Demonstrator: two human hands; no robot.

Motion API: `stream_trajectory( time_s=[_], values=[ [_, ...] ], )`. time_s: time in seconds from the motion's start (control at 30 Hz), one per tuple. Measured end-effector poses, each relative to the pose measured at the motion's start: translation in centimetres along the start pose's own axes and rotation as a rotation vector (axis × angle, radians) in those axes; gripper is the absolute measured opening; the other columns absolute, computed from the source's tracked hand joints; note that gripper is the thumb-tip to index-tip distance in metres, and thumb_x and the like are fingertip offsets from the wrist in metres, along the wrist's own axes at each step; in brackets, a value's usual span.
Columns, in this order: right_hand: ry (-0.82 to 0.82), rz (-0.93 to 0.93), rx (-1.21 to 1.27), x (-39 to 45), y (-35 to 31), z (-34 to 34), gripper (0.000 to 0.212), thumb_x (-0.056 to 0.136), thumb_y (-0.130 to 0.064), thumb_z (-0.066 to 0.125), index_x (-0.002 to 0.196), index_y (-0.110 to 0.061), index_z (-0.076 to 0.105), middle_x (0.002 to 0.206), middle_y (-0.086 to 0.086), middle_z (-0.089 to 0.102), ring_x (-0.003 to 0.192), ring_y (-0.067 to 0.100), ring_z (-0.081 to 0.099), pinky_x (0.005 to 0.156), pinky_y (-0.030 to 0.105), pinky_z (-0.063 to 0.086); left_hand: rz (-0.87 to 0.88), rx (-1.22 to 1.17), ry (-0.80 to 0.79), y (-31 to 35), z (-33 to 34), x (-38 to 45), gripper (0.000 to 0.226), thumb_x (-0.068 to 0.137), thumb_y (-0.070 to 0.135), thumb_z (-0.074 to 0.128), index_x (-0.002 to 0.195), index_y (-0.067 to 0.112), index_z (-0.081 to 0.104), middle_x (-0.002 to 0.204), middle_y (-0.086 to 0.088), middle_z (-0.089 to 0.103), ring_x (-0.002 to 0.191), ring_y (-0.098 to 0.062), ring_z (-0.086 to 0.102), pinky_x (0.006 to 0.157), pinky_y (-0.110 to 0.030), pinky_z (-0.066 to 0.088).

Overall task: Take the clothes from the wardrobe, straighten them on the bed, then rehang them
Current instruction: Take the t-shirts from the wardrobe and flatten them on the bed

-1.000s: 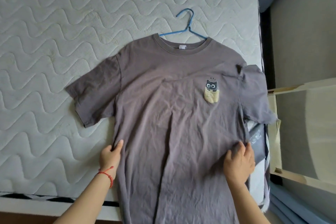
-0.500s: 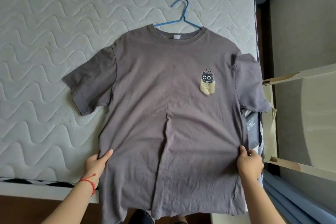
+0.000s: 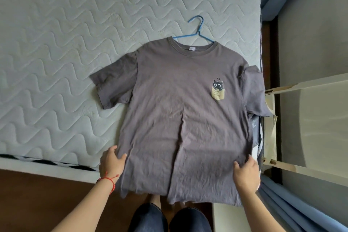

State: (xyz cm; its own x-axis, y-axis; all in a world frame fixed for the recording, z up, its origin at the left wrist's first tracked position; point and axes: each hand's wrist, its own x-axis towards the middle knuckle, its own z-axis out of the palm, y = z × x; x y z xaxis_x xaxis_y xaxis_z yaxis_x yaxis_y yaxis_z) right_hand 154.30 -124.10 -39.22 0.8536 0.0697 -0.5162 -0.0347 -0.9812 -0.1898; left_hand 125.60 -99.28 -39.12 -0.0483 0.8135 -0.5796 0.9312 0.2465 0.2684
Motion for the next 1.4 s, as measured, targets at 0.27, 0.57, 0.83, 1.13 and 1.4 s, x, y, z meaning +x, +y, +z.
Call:
stream_trajectory(
  time_s=[0.27,0.57,0.83,1.13,1.4],
  values=[
    [-0.269,-0.320,-0.092,-7.6,-3.1,-3.0,0.050,0.095,-0.028,0.044,0.141,-0.012,0.033,0.146,0.010,0.038,0.132,0.028,0.039,0.103,0.039,0.036,0.132,-0.080,-0.167,-1.2,-5.2,-8.5,0.018,0.085,0.018,0.061,0.099,0.009,0.066,0.101,-0.012,0.070,0.092,-0.026,0.064,0.082,-0.029,0.048],
    [-0.424,-0.514,-0.232,-16.0,-7.8,-3.1,0.042,0.095,-0.028,0.045,0.134,-0.011,0.046,0.134,0.011,0.054,0.122,0.027,0.050,0.095,0.031,0.041,-0.018,-0.298,-0.104,-11.1,-12.1,-14.5,0.014,0.084,0.018,0.061,0.075,0.028,0.063,0.088,-0.007,0.074,0.086,-0.021,0.068,0.072,-0.023,0.047],
    [-0.519,-0.715,-0.511,-25.7,-15.7,2.3,0.033,0.095,-0.018,0.042,0.120,-0.004,0.057,0.131,0.008,0.056,0.118,0.027,0.053,0.089,0.027,0.041,-0.225,-0.601,0.061,-26.1,-18.1,-14.4,0.027,0.085,0.007,0.059,0.063,0.024,0.060,0.064,-0.008,0.069,0.063,-0.026,0.063,0.067,-0.029,0.051],
    [-0.560,-0.796,-0.613,-37.7,-24.5,12.7,0.014,0.091,-0.018,0.051,0.093,-0.011,0.063,0.090,0.010,0.064,0.086,0.021,0.059,0.071,0.028,0.041,-0.501,-0.926,0.158,-42.9,-24.9,-12.6,0.011,0.089,-0.004,0.049,0.082,-0.001,0.056,0.063,-0.006,0.056,0.061,-0.023,0.052,0.042,-0.004,0.041],
    [-0.579,-0.786,-0.625,-43.6,-31.4,18.4,0.023,0.089,-0.018,0.052,0.105,-0.009,0.066,0.104,0.012,0.069,0.103,0.030,0.062,0.077,0.027,0.038,-0.530,-0.985,0.038,-47.2,-30.3,-8.3,0.012,0.091,0.013,0.051,0.085,0.009,0.060,0.074,-0.003,0.062,0.066,-0.015,0.055,0.059,-0.021,0.041]
  ],
)
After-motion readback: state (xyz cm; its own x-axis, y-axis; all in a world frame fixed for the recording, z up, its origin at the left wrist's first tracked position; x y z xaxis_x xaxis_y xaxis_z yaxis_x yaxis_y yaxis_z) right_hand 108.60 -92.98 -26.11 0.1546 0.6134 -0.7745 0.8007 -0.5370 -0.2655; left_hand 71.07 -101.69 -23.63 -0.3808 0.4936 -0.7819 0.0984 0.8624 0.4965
